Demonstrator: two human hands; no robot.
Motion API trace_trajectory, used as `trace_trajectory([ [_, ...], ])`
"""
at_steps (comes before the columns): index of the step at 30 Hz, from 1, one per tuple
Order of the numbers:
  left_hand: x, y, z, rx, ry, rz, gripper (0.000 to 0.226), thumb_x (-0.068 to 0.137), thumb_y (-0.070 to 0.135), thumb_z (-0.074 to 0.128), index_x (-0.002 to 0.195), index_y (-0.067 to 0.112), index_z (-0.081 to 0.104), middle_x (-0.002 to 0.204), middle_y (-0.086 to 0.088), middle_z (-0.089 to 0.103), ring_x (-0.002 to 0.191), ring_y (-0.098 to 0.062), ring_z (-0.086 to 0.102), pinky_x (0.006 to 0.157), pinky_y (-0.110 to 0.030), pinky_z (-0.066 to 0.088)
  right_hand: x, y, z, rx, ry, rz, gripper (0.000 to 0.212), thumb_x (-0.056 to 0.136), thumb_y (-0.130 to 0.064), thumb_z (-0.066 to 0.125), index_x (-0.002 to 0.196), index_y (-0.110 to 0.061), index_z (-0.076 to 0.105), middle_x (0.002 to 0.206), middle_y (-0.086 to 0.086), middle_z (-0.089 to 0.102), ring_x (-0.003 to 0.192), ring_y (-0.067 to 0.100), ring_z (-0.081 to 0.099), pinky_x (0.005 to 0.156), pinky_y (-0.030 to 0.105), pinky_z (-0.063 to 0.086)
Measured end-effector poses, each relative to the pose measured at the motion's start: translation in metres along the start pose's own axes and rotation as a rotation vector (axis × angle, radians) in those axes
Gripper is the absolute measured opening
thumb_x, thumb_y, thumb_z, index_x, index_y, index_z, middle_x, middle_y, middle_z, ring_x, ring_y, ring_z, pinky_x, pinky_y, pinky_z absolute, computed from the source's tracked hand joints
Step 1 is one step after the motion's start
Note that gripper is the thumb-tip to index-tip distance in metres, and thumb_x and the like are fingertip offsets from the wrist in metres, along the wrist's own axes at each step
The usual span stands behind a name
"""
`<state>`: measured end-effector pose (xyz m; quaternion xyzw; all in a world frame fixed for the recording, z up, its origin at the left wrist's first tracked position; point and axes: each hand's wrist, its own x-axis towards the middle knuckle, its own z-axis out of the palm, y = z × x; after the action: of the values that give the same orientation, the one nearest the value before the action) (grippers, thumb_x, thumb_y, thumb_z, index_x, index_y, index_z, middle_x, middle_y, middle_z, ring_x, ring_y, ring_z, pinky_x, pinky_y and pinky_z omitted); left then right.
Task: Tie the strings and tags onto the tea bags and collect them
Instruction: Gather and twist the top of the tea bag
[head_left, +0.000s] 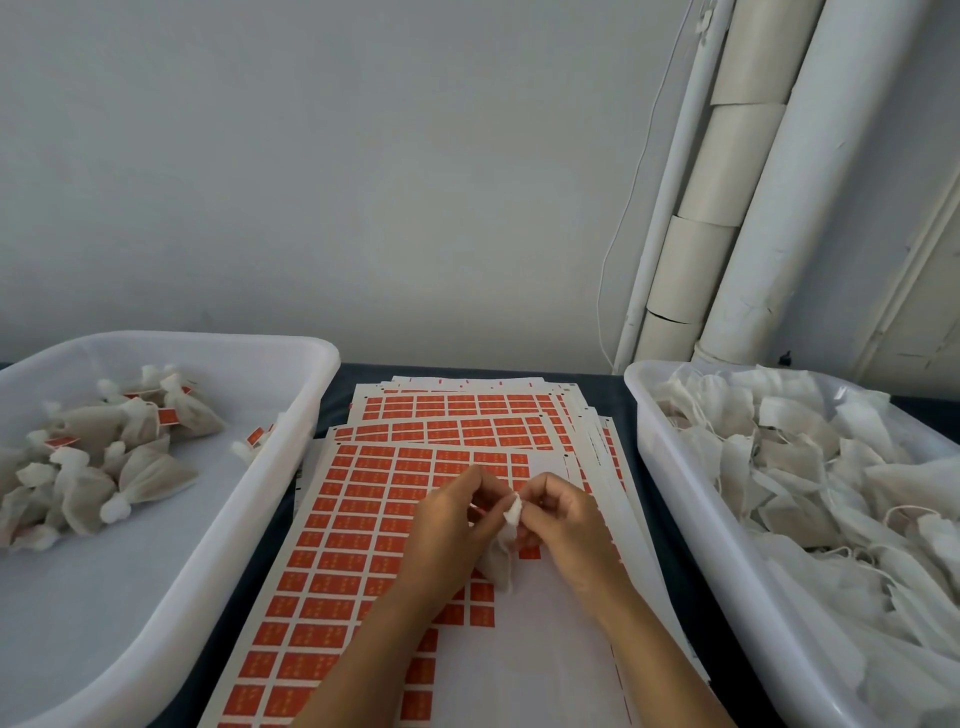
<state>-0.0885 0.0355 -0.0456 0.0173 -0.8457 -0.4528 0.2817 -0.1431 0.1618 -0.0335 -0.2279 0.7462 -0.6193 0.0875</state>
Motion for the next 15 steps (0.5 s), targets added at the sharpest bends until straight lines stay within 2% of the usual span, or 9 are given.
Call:
trace_trajectory([
  [4, -0.0029, 0.0018, -0.0012, -0.209, -0.13, -0.031, 0.004, 0.092, 0.021, 0.055, 0.095, 0.024, 0.054, 0.085, 0.014, 0.061, 0.08, -0.005, 0.061, 0.069, -0.017, 0.052, 0.0004, 0.0004, -0.0016, 0.021, 0.023, -0.059, 0.003, 0.087, -0.009, 0.061, 0.085, -0.011, 0.059, 0.085, 0.005, 0.066, 0.076, 0.019, 0.066, 0.065, 0.023, 0.057],
  [7, -0.006, -0.0003, 0.001, -0.19, -0.233, 0.002, 0.022, 0.086, 0.028, 0.061, 0.104, 0.027, 0.048, 0.093, 0.011, 0.059, 0.085, -0.008, 0.059, 0.073, -0.022, 0.054, -0.0006, 0.0008, -0.0026, 0.051, 0.055, -0.088, 0.009, 0.087, -0.006, 0.06, 0.083, -0.014, 0.059, 0.085, 0.002, 0.067, 0.077, 0.015, 0.067, 0.062, 0.021, 0.055],
  [10, -0.0055, 0.0017, 0.0052, -0.125, -0.183, 0.017, 0.025, 0.085, 0.028, 0.067, 0.099, 0.03, 0.046, 0.088, 0.013, 0.057, 0.078, -0.002, 0.058, 0.064, -0.016, 0.052, -0.0017, -0.0006, -0.0016, 0.075, 0.049, -0.115, 0.012, 0.087, -0.006, 0.06, 0.082, -0.017, 0.059, 0.083, -0.004, 0.067, 0.078, 0.01, 0.067, 0.06, 0.018, 0.054],
  [13, -0.0032, 0.0031, 0.0057, -0.186, -0.115, -0.001, 0.023, 0.082, 0.042, 0.058, 0.094, 0.025, 0.049, 0.08, 0.012, 0.059, 0.07, -0.003, 0.059, 0.059, -0.015, 0.05, -0.0019, -0.0021, -0.0006, 0.07, 0.064, -0.156, 0.015, 0.086, -0.007, 0.062, 0.081, -0.021, 0.059, 0.085, -0.01, 0.066, 0.084, 0.007, 0.066, 0.061, 0.017, 0.053],
  [15, -0.0029, 0.0029, 0.0049, -0.209, -0.081, -0.016, 0.022, 0.082, 0.042, 0.055, 0.092, 0.024, 0.049, 0.077, 0.013, 0.059, 0.07, -0.004, 0.059, 0.059, -0.015, 0.051, -0.0012, -0.0023, -0.0009, 0.027, 0.09, -0.175, 0.015, 0.086, -0.01, 0.063, 0.081, -0.024, 0.059, 0.087, -0.009, 0.066, 0.084, 0.011, 0.065, 0.066, 0.018, 0.055],
])
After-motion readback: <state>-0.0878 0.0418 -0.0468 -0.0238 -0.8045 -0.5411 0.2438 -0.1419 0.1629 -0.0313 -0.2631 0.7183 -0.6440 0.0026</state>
